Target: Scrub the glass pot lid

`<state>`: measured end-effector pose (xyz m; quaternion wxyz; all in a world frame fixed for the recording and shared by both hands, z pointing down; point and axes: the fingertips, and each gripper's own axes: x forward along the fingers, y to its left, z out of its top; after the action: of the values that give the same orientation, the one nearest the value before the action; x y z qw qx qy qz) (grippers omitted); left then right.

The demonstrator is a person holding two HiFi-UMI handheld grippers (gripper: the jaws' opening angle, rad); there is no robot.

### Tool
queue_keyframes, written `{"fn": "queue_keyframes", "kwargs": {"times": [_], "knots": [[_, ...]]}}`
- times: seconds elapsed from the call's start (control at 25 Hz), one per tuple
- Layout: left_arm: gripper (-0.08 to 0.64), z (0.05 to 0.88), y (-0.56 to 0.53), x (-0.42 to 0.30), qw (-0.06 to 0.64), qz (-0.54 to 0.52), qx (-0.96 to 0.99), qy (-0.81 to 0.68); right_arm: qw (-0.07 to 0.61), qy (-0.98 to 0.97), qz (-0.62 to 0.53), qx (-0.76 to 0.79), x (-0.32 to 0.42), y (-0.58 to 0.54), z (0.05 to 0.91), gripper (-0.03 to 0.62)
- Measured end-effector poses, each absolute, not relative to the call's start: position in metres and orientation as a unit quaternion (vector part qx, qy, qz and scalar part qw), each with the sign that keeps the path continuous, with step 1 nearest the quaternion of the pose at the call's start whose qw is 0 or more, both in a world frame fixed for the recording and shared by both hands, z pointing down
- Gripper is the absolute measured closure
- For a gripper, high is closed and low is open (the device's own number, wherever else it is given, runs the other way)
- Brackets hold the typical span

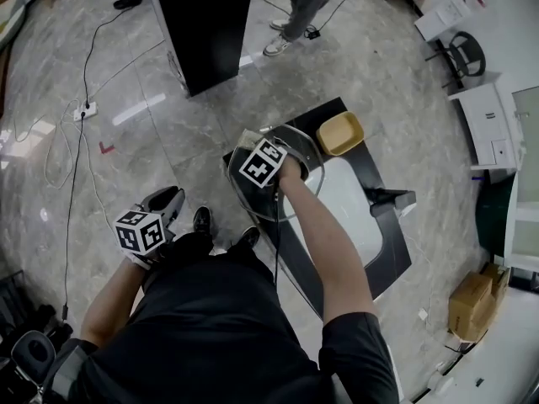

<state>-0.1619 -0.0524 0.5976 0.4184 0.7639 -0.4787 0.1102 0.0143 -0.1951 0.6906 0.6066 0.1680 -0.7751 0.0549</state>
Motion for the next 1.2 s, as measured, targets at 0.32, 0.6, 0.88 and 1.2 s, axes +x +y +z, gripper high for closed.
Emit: {"fn": "queue_keyframes", "kwargs": {"times": [0.32, 0.6, 0.88, 1.2], "knots": [[0.486, 0.579, -0.089, -0.126, 0.378, 0.125, 0.800, -0.449, 0.628, -0.771, -0.053, 0.092, 0.000, -0.134, 0.691, 0.526], [0.486, 0.569, -0.099, -0.084, 0.363, 0.134, 0.826, -0.409, 0.608, -0.785, -0.086, 0.082, 0.015, -0.081, 0.690, 0.526], [0.486, 0.580, -0.087, -0.051, 0.370, 0.157, 0.837, -0.371, 0.597, -0.791, -0.122, 0.057, 0.059, -0.027, 0.698, 0.526], [0.486, 0.573, -0.087, -0.022, 0.360, 0.161, 0.851, -0.348, 0.557, -0.815, -0.054, 0.149, 0.125, -0.028, 0.668, 0.528]]}}
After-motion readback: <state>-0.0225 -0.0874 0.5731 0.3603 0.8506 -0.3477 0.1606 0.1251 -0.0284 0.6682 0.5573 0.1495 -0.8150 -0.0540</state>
